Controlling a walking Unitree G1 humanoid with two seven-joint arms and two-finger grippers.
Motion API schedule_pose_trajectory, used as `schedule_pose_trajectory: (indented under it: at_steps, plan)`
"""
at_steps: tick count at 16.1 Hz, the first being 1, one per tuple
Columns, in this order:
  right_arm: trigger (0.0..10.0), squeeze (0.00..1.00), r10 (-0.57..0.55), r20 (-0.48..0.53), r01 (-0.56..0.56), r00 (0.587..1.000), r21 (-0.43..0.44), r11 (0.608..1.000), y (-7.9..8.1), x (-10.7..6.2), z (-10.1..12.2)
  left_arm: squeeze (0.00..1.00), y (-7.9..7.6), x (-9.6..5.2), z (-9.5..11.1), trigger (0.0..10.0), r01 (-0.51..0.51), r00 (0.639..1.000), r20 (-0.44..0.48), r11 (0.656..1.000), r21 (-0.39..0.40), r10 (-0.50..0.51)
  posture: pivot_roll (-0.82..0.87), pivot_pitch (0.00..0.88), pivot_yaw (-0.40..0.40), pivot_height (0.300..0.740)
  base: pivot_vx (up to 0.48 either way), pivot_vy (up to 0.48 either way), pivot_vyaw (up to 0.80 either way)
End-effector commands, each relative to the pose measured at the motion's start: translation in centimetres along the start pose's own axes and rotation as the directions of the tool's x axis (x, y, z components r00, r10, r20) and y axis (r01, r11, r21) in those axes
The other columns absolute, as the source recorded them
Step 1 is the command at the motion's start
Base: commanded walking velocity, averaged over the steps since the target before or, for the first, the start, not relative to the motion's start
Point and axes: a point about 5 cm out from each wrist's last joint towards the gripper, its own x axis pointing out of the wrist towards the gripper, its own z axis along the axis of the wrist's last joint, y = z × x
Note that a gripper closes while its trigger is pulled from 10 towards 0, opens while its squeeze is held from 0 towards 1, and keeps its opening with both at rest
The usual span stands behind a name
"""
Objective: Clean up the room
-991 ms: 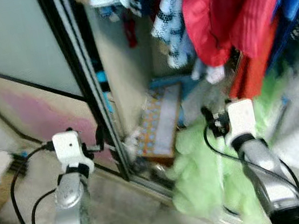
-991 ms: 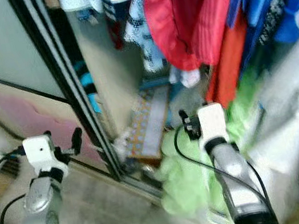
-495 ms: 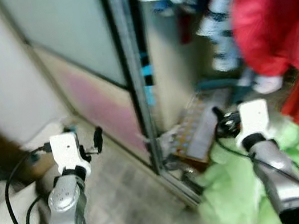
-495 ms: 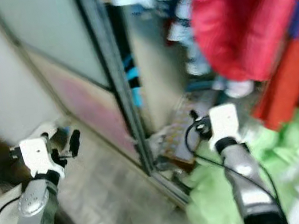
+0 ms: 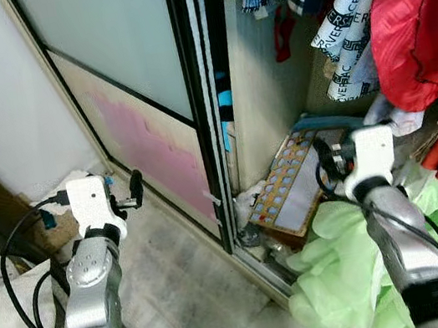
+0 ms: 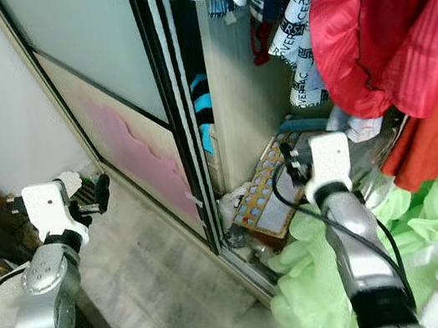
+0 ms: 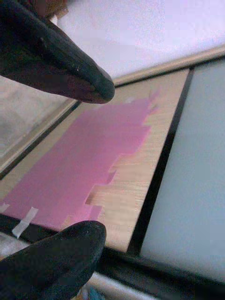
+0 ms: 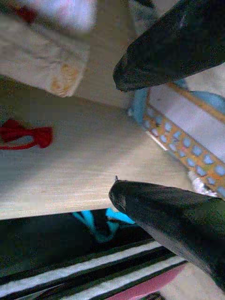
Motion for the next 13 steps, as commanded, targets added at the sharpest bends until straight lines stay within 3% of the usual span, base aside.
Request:
schedule_pose_trajectory:
  at_steps: [1, 5, 8, 10, 13]
  plan:
    - [10.0, 0.0, 0.008, -0.006, -0.008, 1.0, 0.009, 1.0, 0.1, 0.3, -0.2, 0.0, 0.9, 0.2, -0.1, 10.0, -0.033, 0.999, -0.013, 0.999, 0.012, 0.033, 0.03, 0.0, 0.004, 0.74, 0.0, 0.0, 0.0]
    - [10.0, 0.0, 0.003, -0.004, -0.003, 1.0, 0.005, 1.0, -0.4, 0.6, -0.2, 0.0, 2.0, -0.4, 2.5, 10.0, -0.095, 0.995, 0.032, 0.995, 0.015, 0.094, 0.06, 0.0, 0.0, 0.74, 0.0, 0.0, 0.0]
    - [10.0, 0.0, 0.004, 0.002, -0.004, 1.0, -0.002, 1.0, -0.4, 0.5, -0.2, 0.0, 2.0, -1.0, 3.7, 10.0, -0.119, 0.992, 0.05, 0.993, 0.023, 0.117, 0.06, 0.0, 0.009, 0.74, 0.0, 0.0, 0.0]
    - [10.0, 0.0, -0.004, -0.003, 0.004, 1.0, -0.012, 1.0, -0.4, 0.2, -0.6, 0.0, 1.1, -1.5, 4.5, 10.0, -0.09, 0.994, 0.061, 0.995, 0.035, 0.088, 0.06, 0.0, 0.028, 0.74, 0.0, 0.0, 0.8]
    - [10.0, 0.0, -0.009, -0.012, 0.009, 1.0, -0.011, 1.0, -0.4, -0.5, -0.7, 0.0, -0.1, -1.7, 3.7, 10.0, -0.043, 0.998, 0.035, 0.999, 0.003, 0.043, 0.04, 0.0, 0.013, 0.74, 0.0, 0.0, 0.8]
